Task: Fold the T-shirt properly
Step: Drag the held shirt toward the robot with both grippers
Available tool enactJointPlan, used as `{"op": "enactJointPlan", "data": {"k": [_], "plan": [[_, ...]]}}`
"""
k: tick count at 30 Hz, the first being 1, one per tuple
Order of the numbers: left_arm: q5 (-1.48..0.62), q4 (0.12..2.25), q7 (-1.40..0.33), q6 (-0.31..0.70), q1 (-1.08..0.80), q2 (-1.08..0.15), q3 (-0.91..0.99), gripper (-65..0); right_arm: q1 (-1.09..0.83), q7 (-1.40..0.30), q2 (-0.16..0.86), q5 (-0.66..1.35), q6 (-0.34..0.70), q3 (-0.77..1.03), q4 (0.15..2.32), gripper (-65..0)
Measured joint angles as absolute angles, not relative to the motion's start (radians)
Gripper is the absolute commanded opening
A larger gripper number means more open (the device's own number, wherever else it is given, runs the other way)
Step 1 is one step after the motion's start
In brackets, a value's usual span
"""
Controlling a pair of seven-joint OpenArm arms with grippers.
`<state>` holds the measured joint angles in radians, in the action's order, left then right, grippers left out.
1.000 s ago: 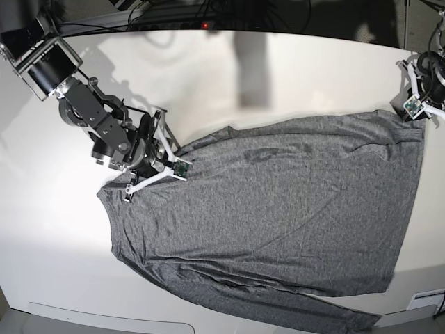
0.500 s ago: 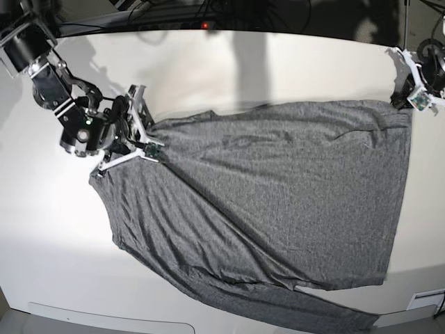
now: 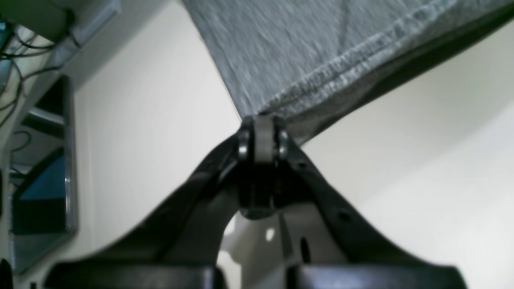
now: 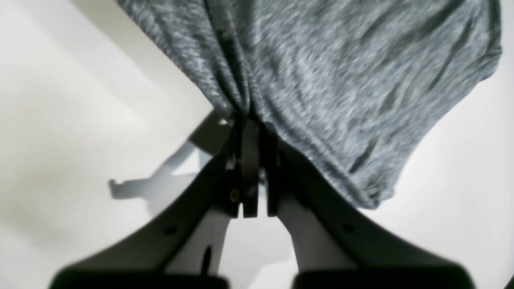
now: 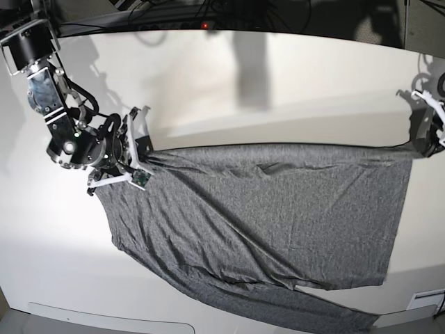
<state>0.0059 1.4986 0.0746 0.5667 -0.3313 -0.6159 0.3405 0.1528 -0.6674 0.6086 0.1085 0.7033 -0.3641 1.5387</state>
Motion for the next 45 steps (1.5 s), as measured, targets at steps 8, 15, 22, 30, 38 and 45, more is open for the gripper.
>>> {"op": "enactJointPlan", "data": {"k": [8,15,22,30,38,45], "plan": [[0.007,1.376,0.052,0.575,-0.163,-0.564,0.340,-65.0,0.273,-0.616,0.542,0.088,0.707,-0.364,1.372,-65.0],[0.006,1.268,0.052,0.567,-0.031,-0.557,0.296,-65.0,0.378,-0.602,0.478,0.083,0.705,-0.363,1.235,-65.0],[0.062,1.126,0.052,0.561,0.080,-0.557,0.181,-65.0,0.437,-0.575,0.428,0.048,0.704,-0.361,1.119,-65.0],[0.064,0.990,0.056,0.560,0.163,-0.540,0.154,-65.0,0.440,-0.520,0.398,-0.025,0.704,-0.361,1.066,-65.0],[0.063,0.985,0.055,0.557,0.163,-0.543,0.154,-40.2,0.451,-0.520,0.399,-0.025,0.704,-0.361,1.066,-38.0],[0.048,0.985,0.017,0.522,0.164,-0.545,0.154,-40.5,0.507,-0.517,0.402,-0.020,0.632,-0.360,1.067,-37.9]]}}
